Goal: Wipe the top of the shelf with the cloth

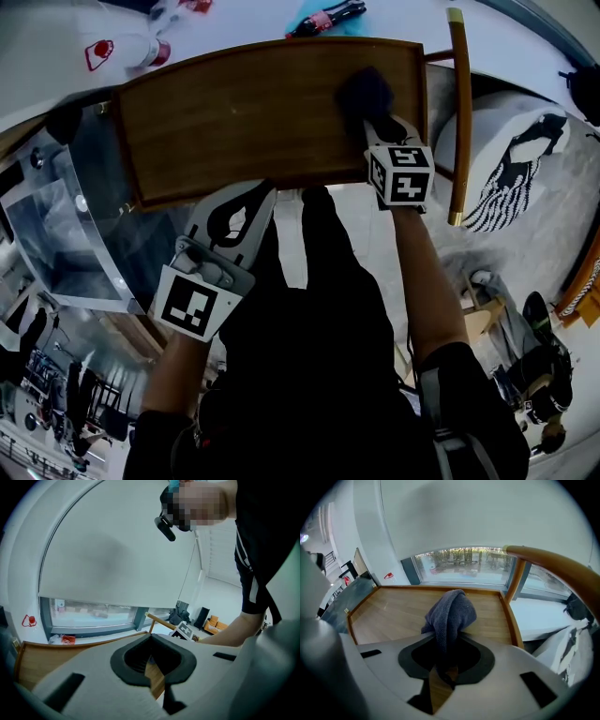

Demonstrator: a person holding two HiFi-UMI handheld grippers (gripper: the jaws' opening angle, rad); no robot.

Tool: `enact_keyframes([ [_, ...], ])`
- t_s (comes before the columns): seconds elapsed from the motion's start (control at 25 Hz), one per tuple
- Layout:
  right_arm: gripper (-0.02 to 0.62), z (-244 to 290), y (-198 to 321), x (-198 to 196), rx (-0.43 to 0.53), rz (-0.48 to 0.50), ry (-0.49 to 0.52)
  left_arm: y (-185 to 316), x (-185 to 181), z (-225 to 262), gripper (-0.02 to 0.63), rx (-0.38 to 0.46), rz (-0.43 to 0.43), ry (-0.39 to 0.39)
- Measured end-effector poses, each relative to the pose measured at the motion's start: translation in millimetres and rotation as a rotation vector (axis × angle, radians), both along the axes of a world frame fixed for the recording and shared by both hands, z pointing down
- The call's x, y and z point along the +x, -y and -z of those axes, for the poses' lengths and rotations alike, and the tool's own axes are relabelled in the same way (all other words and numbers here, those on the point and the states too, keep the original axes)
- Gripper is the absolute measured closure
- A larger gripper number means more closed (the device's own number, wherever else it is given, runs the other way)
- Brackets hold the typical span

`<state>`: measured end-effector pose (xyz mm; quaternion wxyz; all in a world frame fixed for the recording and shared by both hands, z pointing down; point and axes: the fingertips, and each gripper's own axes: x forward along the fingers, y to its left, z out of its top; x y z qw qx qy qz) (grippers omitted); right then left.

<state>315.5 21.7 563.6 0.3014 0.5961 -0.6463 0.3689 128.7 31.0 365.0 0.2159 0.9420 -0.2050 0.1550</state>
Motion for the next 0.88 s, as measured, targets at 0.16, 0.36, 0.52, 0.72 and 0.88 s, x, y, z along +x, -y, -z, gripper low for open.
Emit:
enact_keyframes([
  [0.16,0.518,0,-6,13,-0.003,-0.013,-0.011,-1,12,-1,0.588,-0.001,-0.012,-0.002],
  [0.36,0.518,1,-12,25,-0.006,-0.022,-0.023,-3,25,-1,0.588,-0.001,-0.025,-0.006],
  [0.52,0.518,1,-15,32,-0.01,-0.03,-0.036,-2,32,-1,0.588,-0.004,-0.032,-0.007],
  [0.72,0.518,2,-16,35,-0.016,-0.038,-0.051,-1,31,1,0.588,-0.003,-0.032,-0.011],
  [0.88,0.518,10,-12,27,-0.001,-0.026,-0.054,1,21,3,0.588,-0.002,-0.022,-0.014],
])
